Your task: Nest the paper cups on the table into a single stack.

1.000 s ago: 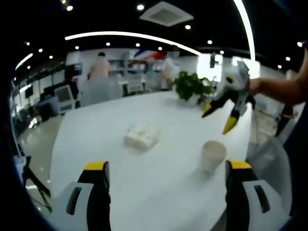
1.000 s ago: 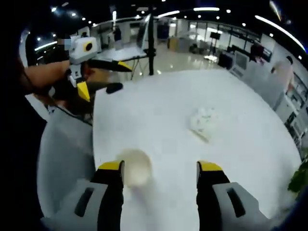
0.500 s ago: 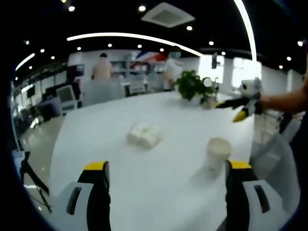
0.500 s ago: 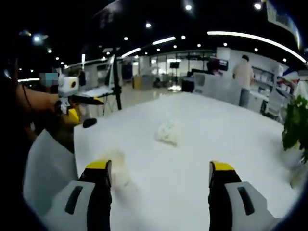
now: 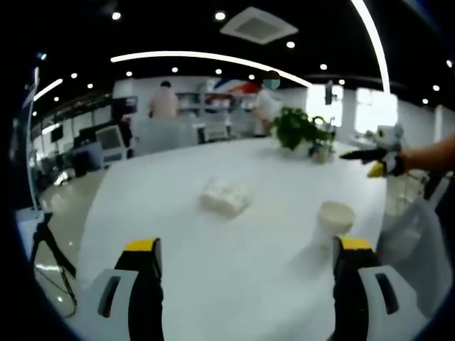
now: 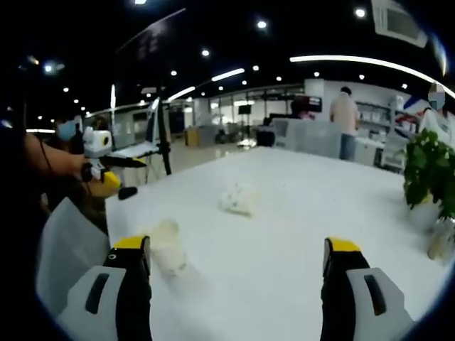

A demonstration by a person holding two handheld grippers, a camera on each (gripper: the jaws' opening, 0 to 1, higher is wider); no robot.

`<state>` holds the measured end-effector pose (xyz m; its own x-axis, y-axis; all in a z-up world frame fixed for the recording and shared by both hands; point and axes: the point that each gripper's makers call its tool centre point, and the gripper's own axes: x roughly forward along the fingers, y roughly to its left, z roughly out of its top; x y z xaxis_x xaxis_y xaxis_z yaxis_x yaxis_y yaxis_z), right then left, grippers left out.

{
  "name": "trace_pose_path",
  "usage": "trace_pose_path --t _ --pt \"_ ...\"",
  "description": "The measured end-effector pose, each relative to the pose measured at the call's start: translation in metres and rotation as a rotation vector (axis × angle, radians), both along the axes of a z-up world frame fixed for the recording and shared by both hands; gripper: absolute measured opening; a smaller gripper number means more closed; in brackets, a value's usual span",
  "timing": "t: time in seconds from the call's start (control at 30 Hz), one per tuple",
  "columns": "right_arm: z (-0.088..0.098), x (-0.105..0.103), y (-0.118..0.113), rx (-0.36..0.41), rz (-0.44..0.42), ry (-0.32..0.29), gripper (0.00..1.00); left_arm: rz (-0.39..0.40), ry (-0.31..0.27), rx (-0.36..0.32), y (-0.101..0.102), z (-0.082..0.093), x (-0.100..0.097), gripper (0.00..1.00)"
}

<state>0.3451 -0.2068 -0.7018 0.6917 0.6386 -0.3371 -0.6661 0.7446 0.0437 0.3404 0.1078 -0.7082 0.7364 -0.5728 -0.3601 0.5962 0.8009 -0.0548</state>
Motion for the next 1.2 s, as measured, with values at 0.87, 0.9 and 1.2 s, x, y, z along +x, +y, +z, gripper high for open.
trace_pose_path --t 0.87,0.9,1.2 --pt "-0.002 -0.003 0.003 0.041 0.004 0.005 1.0 -0.135 0.138 0.092 -0.027 0.009 0.041 0.99" --pt "-0.002 -0.003 0.003 0.043 0.002 0.004 1.0 -0.143 0.141 0.09 -0.03 0.011 0.044 0.99" --pt "-0.005 -0.007 0.0 0.05 0.0 0.011 1.0 -0.207 0.147 0.137 -0.057 0.029 0.078 0.99"
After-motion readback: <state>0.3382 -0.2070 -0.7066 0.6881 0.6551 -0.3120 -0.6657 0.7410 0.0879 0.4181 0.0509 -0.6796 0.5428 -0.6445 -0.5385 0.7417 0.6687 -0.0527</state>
